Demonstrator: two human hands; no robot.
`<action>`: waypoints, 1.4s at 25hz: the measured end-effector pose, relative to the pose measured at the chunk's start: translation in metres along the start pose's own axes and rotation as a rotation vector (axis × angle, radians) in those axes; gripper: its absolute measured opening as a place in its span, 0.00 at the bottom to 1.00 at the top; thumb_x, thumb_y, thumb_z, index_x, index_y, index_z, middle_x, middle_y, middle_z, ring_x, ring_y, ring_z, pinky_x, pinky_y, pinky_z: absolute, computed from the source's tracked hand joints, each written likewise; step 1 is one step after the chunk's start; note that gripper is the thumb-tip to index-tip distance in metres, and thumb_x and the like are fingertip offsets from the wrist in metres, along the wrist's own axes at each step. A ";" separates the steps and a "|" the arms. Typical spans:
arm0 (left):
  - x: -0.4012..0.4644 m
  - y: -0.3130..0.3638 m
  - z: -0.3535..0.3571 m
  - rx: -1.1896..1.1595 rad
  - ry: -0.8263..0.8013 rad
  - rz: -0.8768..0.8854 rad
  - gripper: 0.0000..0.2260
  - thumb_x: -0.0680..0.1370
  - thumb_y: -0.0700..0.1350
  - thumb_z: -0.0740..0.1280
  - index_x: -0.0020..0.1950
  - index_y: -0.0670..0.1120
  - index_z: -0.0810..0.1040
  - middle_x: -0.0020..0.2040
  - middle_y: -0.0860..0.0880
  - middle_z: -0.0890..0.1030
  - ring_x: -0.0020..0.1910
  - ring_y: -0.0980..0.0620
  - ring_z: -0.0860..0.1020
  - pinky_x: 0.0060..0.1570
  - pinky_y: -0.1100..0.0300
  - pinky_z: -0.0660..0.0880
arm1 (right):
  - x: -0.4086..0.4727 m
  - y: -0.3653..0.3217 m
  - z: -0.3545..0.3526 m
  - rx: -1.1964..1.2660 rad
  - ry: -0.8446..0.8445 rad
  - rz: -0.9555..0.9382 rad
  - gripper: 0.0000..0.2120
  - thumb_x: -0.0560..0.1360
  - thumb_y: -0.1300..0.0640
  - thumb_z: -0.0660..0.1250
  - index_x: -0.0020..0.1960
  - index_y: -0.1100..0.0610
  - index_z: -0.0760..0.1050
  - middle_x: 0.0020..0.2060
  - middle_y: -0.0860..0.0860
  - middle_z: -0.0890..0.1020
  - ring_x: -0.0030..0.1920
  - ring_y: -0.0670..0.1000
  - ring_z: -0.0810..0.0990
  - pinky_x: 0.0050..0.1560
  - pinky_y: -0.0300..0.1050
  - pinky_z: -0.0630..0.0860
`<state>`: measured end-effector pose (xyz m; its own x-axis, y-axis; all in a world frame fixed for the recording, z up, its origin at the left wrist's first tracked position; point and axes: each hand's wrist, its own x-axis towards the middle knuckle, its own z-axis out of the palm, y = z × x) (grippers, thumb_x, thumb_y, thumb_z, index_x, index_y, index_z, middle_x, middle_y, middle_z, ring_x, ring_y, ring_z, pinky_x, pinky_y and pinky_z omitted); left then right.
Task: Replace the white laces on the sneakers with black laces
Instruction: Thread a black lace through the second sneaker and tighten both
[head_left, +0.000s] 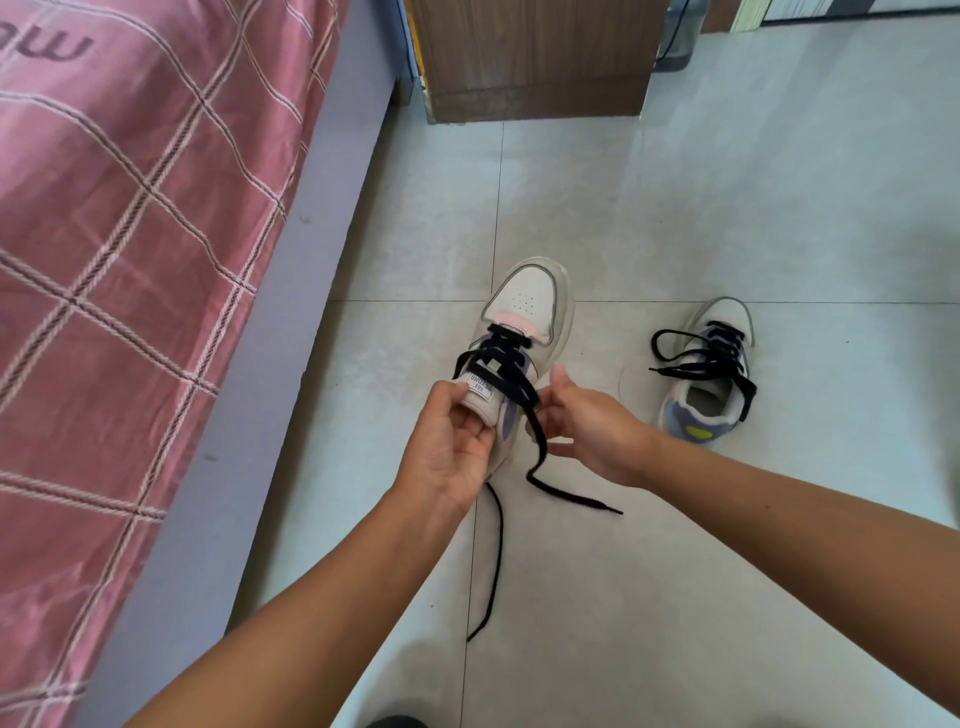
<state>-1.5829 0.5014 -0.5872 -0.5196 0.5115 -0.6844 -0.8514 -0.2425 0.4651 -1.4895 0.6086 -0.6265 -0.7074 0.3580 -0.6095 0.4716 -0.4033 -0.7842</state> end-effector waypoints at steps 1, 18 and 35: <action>-0.001 0.000 0.001 -0.005 0.006 -0.006 0.07 0.77 0.36 0.58 0.43 0.40 0.74 0.34 0.45 0.83 0.36 0.51 0.83 0.42 0.59 0.80 | -0.002 -0.001 -0.003 0.044 -0.047 0.010 0.27 0.80 0.39 0.48 0.48 0.58 0.76 0.32 0.51 0.75 0.36 0.48 0.75 0.55 0.48 0.72; -0.007 0.009 0.002 -0.020 0.022 0.029 0.05 0.76 0.36 0.60 0.47 0.39 0.75 0.38 0.43 0.83 0.42 0.48 0.81 0.57 0.54 0.74 | -0.041 0.033 -0.153 -0.907 -0.284 0.281 0.12 0.76 0.56 0.66 0.35 0.55 0.77 0.31 0.50 0.83 0.37 0.47 0.80 0.50 0.37 0.73; -0.003 -0.037 -0.017 1.105 0.026 -0.306 0.15 0.82 0.45 0.52 0.43 0.38 0.73 0.37 0.40 0.81 0.32 0.46 0.79 0.33 0.55 0.77 | 0.005 0.047 -0.068 -0.904 -0.042 -0.018 0.15 0.79 0.48 0.61 0.59 0.57 0.75 0.55 0.49 0.78 0.56 0.48 0.74 0.56 0.41 0.69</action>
<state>-1.5511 0.4944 -0.6115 -0.3141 0.4045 -0.8589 -0.4207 0.7517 0.5079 -1.4348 0.6485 -0.6744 -0.7291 0.3196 -0.6052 0.6813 0.4237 -0.5970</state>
